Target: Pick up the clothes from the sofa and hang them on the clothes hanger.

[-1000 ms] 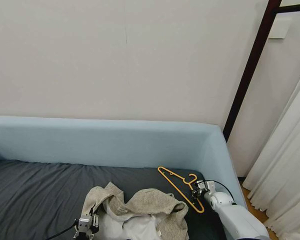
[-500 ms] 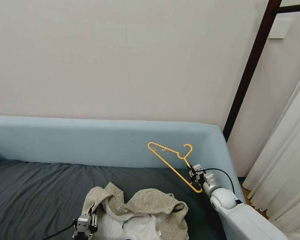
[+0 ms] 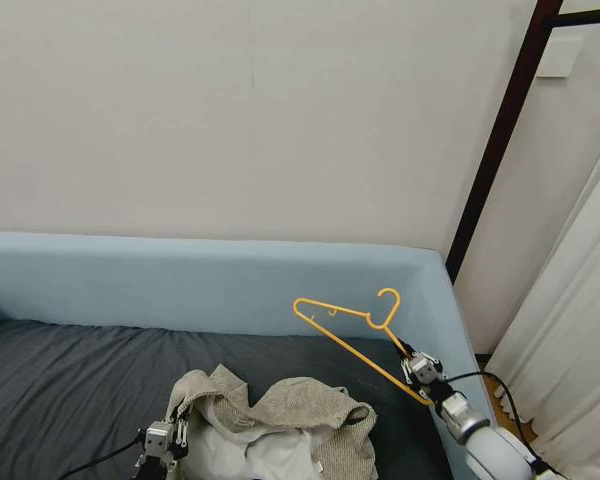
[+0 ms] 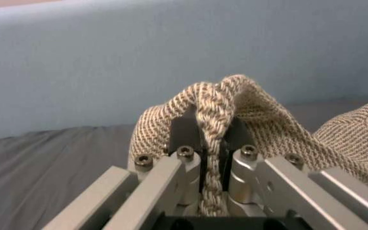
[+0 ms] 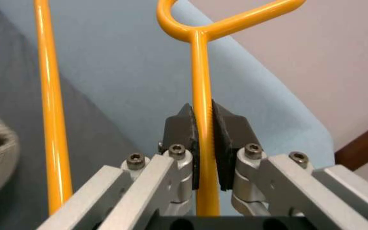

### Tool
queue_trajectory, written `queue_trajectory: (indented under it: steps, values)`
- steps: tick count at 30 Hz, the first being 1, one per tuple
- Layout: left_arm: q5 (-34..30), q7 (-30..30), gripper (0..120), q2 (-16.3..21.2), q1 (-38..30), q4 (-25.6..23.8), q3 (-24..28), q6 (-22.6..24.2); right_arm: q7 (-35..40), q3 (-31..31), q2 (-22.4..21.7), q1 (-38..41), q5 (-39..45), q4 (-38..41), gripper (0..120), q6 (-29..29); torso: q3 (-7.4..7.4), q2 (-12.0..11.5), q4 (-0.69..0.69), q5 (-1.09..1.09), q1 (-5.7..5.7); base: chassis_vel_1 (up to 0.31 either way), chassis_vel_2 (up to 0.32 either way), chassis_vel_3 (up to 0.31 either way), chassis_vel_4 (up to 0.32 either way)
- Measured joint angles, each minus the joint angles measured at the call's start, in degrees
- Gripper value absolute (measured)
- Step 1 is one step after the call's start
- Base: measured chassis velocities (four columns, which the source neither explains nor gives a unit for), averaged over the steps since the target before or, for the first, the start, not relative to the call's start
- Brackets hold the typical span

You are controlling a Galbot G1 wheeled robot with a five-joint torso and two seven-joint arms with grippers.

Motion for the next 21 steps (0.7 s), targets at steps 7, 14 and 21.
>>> queue_trajectory:
  steps: [7, 14, 21]
  values:
    - [-0.1, -0.2, 1, -0.5, 1.4, -1.0, -1.0, 0.0, 1.6, 0.2, 0.4, -5.7, -5.5, 3.6, 6, 1.6, 0.00, 0.0, 0.04, 0.00, 0.00, 0.000, 0.000, 0.000, 0.000]
    - [-0.1, -0.7, 1, -0.7, 1.7, -1.3, -1.1, 0.7, 3.1, 0.6, 0.5, -13.7, -11.2, 8.0, 6, 3.8, 0.00, 0.0, 0.02, 0.00, 0.00, 0.000, 0.000, 0.000, 0.000]
    - [0.0, -1.6, 1, -0.9, 1.5, -2.1, -0.9, 1.6, 3.3, -1.8, 1.3, -17.3, -15.8, 8.4, 6, 5.3, 0.00, 0.0, 0.02, -0.01, 0.00, 0.000, 0.000, 0.000, 0.000]
